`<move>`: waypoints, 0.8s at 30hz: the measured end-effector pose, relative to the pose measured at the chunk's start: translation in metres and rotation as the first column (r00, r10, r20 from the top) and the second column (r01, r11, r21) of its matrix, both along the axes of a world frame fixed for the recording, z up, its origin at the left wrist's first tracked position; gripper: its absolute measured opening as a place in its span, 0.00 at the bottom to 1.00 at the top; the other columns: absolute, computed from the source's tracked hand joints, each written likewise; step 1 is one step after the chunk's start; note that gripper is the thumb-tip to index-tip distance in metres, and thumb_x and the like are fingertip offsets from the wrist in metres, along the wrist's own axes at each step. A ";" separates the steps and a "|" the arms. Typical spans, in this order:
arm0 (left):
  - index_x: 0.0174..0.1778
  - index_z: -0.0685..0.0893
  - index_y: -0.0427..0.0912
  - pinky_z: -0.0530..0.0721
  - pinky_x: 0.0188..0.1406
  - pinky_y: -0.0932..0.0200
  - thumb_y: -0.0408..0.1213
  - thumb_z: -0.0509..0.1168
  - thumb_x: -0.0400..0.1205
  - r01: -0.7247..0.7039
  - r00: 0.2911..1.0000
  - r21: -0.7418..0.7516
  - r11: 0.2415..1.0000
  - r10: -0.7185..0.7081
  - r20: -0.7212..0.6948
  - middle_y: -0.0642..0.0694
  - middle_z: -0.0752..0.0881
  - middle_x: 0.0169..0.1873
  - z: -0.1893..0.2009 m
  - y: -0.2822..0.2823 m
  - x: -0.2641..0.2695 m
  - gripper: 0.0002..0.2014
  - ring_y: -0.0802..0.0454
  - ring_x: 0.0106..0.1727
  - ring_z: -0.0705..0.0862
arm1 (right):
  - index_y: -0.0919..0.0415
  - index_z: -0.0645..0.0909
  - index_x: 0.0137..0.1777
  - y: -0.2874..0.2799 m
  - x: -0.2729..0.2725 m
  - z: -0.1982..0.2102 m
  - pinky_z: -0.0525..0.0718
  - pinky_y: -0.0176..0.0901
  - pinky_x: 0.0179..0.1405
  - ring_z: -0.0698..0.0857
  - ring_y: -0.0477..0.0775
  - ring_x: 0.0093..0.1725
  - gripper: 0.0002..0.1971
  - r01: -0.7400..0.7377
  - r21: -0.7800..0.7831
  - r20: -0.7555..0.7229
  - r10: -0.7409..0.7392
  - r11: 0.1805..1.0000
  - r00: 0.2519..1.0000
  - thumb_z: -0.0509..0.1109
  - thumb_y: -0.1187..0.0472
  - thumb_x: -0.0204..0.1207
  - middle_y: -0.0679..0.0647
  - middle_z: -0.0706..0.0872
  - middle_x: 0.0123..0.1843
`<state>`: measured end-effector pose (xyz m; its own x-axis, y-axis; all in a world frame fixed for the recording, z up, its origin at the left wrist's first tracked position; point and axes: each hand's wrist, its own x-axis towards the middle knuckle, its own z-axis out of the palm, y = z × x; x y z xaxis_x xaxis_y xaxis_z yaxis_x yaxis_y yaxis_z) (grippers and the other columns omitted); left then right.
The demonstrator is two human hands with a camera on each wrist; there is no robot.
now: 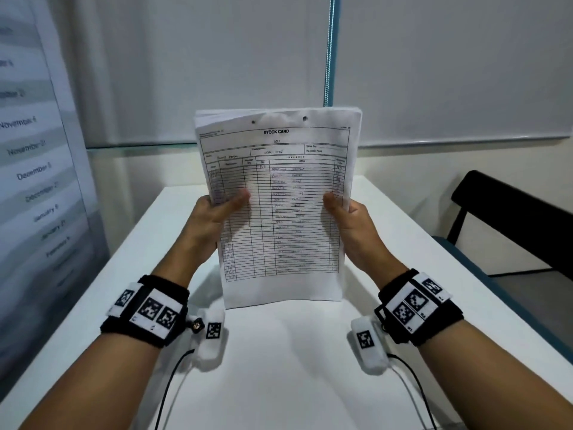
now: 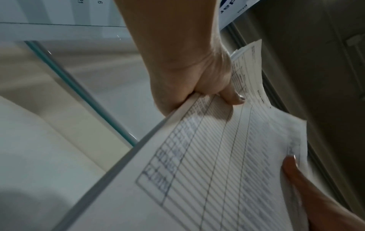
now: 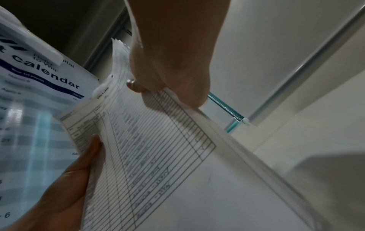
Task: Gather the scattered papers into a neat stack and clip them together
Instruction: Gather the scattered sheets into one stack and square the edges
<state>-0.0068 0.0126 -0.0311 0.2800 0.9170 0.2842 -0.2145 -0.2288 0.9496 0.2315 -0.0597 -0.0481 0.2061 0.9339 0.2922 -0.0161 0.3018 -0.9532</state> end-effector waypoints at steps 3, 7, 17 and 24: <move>0.51 0.92 0.43 0.90 0.58 0.52 0.46 0.76 0.73 -0.127 0.992 0.035 0.991 0.126 0.014 0.46 0.95 0.49 -0.007 -0.002 0.005 0.15 0.46 0.53 0.94 | 0.60 0.85 0.47 0.009 -0.001 -0.007 0.84 0.57 0.50 0.83 0.54 0.45 0.26 0.099 0.038 0.146 -0.104 0.994 0.984 0.72 0.34 0.73 0.57 0.87 0.43; 0.50 0.92 0.46 0.91 0.57 0.51 0.50 0.77 0.74 -0.224 0.974 0.065 0.972 0.226 -0.029 0.47 0.95 0.48 -0.012 -0.006 0.006 0.14 0.46 0.52 0.94 | 0.65 0.83 0.48 0.012 0.000 -0.006 0.81 0.51 0.51 0.82 0.52 0.45 0.26 0.076 0.066 0.243 -0.089 0.995 0.966 0.67 0.38 0.81 0.53 0.86 0.43; 0.66 0.88 0.42 0.88 0.54 0.57 0.53 0.65 0.87 0.088 0.959 -0.452 0.888 -0.197 -0.202 0.47 0.93 0.59 -0.020 0.009 -0.011 0.20 0.53 0.56 0.93 | 0.65 0.79 0.44 0.024 0.029 -0.014 0.82 0.38 0.28 0.83 0.48 0.25 0.25 -0.054 -0.405 0.220 0.154 0.913 0.963 0.65 0.40 0.84 0.51 0.84 0.26; 0.61 0.87 0.31 0.92 0.43 0.57 0.33 0.64 0.90 0.018 0.866 -0.566 0.824 -0.296 -0.403 0.38 0.93 0.54 -0.060 0.033 -0.020 0.10 0.47 0.45 0.93 | 0.62 0.75 0.35 0.040 0.042 -0.046 0.71 0.42 0.30 0.72 0.54 0.26 0.24 0.082 -0.717 0.416 0.331 0.692 0.847 0.72 0.40 0.76 0.57 0.76 0.26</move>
